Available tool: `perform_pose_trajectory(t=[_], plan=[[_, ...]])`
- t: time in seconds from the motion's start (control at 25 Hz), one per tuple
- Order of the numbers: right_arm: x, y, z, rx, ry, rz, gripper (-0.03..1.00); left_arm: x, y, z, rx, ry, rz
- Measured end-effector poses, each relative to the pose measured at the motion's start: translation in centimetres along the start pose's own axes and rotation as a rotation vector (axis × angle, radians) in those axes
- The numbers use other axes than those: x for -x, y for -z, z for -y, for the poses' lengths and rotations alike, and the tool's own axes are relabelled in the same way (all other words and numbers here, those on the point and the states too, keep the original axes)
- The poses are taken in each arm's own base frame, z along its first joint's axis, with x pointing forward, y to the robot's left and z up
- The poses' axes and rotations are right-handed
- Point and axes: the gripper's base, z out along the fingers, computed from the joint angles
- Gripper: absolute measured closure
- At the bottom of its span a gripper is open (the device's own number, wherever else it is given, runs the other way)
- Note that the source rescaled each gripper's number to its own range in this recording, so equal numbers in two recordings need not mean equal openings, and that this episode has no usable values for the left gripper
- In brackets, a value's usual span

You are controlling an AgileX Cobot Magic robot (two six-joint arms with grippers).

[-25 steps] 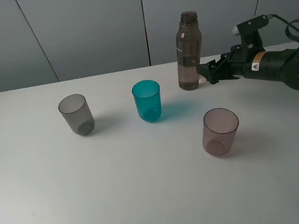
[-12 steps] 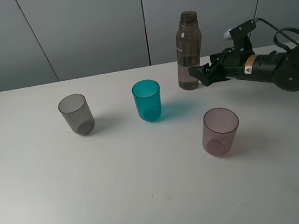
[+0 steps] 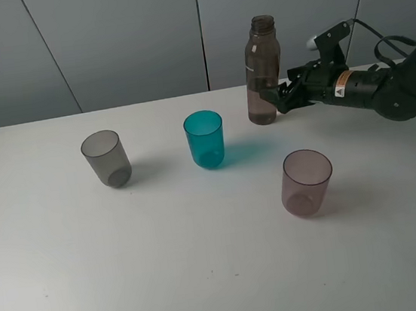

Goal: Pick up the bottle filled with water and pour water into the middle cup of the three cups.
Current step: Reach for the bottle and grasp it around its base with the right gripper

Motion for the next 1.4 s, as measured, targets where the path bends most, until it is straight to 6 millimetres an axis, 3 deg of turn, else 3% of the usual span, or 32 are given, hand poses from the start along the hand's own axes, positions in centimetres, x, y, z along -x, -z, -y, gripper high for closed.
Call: perform_pose_trajectory(t=[1.4], plan=[[-0.7, -4.8, -0.8, 0.083, -0.02, 0.123, 0.07, 0.0, 0.0, 0.0, 0.0, 0.0, 0.0]])
